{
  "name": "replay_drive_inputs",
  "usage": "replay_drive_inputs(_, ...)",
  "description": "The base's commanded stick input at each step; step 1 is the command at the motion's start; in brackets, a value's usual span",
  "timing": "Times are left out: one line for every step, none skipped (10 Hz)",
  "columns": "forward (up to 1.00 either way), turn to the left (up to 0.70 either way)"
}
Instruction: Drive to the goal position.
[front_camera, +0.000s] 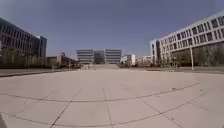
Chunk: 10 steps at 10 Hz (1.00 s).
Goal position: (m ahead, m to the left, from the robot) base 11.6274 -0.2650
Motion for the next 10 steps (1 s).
replay_drive_inputs(0.04,0.00)
replay_drive_inputs(0.04,0.00)
replay_drive_inputs(0.04,0.00)
replay_drive_inputs(0.04,0.00)
replay_drive_inputs(0.04,0.00)
replay_drive_inputs(0.04,0.00)
replay_drive_inputs(0.04,0.00)
replay_drive_inputs(0.04,0.00)
replay_drive_inputs(0.04,0.00)
replay_drive_inputs(0.04,0.00)
